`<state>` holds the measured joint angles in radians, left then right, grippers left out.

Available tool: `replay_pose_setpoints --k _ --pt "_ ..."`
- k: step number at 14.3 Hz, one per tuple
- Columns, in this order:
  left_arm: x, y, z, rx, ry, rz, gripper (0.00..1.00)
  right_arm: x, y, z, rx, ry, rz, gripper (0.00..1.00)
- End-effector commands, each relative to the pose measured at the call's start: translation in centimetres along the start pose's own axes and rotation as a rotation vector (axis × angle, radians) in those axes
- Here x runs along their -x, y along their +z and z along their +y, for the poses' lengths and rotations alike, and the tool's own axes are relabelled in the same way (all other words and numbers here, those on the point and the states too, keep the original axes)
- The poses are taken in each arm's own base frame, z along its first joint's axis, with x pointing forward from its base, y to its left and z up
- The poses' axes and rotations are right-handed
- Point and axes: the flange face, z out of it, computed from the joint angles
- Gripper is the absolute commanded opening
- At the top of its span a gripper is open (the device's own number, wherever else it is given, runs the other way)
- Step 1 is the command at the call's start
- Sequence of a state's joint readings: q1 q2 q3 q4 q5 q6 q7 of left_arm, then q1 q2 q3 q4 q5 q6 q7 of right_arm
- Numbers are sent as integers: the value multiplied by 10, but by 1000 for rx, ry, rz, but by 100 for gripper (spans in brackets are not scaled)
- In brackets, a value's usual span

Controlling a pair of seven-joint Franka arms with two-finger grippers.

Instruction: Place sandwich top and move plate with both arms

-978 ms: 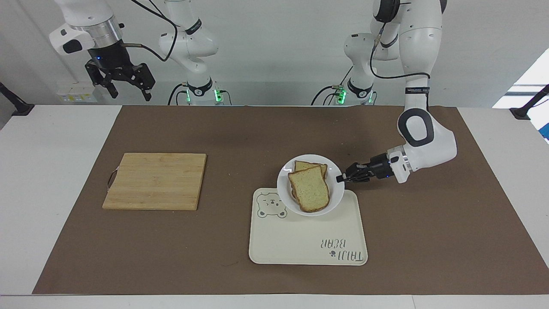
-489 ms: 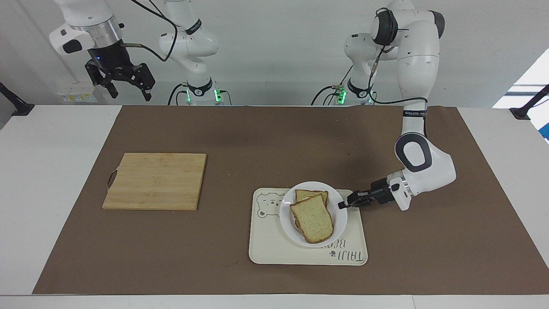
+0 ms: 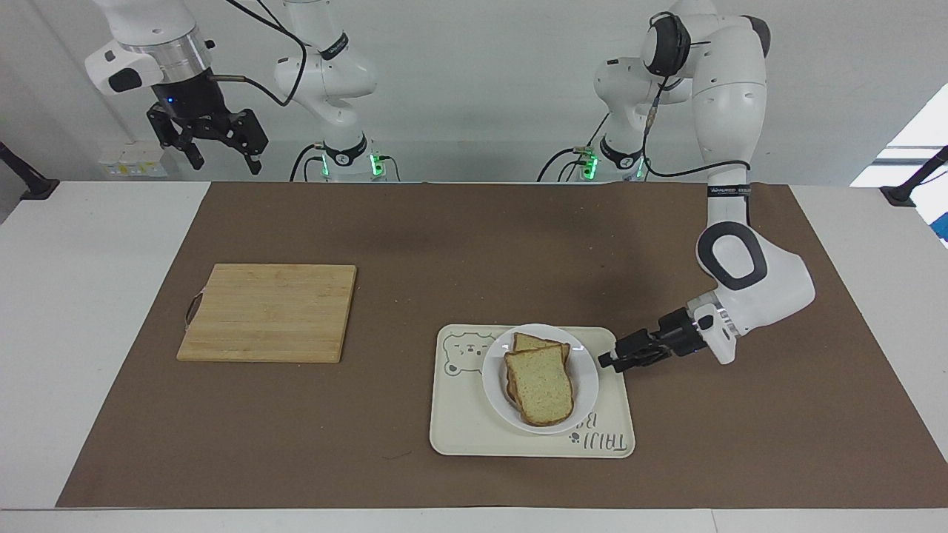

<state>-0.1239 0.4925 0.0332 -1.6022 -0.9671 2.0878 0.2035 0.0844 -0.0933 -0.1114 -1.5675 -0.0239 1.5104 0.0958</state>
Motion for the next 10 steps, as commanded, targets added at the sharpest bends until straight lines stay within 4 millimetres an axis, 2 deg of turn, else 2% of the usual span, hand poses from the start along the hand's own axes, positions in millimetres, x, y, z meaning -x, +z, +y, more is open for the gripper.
replay_pose_setpoints --k 1,5,8,10 --pt "9 -34 22 -142 -5 26 100 5 -2 3 -3 -22 -6 100" --pt "24 -92 48 -455 92 69 100 5 -2 3 -3 -22 -6 100" --pt "48 -137 65 -669 192 25 100 5 -2 3 -3 -22 -6 100" --pt "67 -164 75 -752 209 -12 100 5 -2 3 -3 -22 -6 100"
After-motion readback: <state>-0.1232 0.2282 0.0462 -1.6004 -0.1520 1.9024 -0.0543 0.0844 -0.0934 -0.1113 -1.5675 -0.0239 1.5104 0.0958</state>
